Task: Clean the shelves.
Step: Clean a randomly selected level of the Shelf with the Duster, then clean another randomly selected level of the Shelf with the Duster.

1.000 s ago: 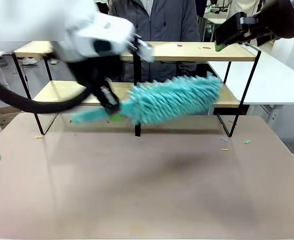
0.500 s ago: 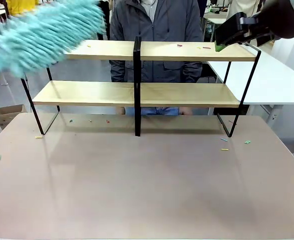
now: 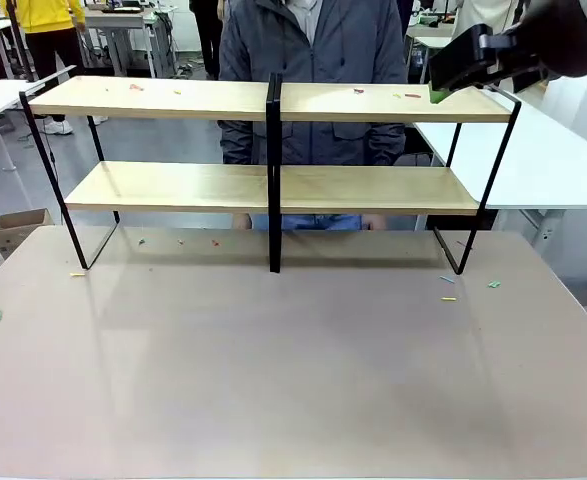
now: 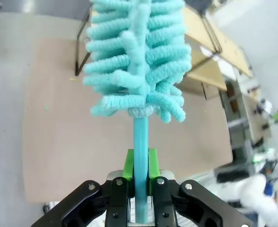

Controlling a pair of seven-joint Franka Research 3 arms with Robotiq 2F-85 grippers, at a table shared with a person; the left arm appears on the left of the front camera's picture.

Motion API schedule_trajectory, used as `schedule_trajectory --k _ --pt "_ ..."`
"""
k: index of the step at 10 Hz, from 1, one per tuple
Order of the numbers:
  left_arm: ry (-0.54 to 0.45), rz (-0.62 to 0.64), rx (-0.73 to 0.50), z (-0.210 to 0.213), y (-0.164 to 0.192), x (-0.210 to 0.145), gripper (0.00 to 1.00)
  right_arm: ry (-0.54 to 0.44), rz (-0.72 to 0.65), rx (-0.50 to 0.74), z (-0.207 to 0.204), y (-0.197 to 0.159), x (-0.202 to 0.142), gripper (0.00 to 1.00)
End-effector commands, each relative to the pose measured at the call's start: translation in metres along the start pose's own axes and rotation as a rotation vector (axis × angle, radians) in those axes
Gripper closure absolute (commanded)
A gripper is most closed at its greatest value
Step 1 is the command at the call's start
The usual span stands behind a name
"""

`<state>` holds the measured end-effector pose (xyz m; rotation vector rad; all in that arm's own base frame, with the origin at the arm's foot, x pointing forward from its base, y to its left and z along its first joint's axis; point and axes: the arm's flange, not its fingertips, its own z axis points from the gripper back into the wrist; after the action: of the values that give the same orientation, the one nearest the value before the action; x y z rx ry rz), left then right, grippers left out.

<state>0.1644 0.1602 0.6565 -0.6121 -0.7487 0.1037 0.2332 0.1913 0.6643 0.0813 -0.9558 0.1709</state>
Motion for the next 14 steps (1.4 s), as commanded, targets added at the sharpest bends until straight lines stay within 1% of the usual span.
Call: schedule_trajectory --k 1,8,9,10,11,12,14 --pt "0.060 -0.100 -0.007 -0.007 -0.017 -0.003 0.87 -0.002 0.000 0.002 0.000 0.001 0.001 0.00" --pt "0.060 -0.100 -0.007 -0.007 -0.017 -0.003 0.87 -0.002 0.000 0.002 0.000 0.001 0.001 0.00" --pt "0.071 -0.093 0.020 -0.012 -0.017 -0.005 0.87 -0.002 0.000 0.002 0.000 0.001 0.001 0.00" --pt "0.071 -0.093 0.020 -0.012 -0.017 -0.005 0.87 -0.002 0.000 0.002 0.000 0.001 0.001 0.00" --pt "0.102 -0.216 -0.038 -0.013 -0.043 -0.005 0.87 -0.002 0.000 0.002 0.000 0.001 0.001 0.00" --pt "0.101 -0.294 -0.021 -0.026 -0.075 0.004 0.87 -0.002 0.000 0.002 0.000 0.001 0.001 0.00" --pt "0.199 -0.374 -0.013 -0.076 -0.150 0.029 0.87 -0.002 0.000 0.002 0.000 0.001 0.001 0.00"
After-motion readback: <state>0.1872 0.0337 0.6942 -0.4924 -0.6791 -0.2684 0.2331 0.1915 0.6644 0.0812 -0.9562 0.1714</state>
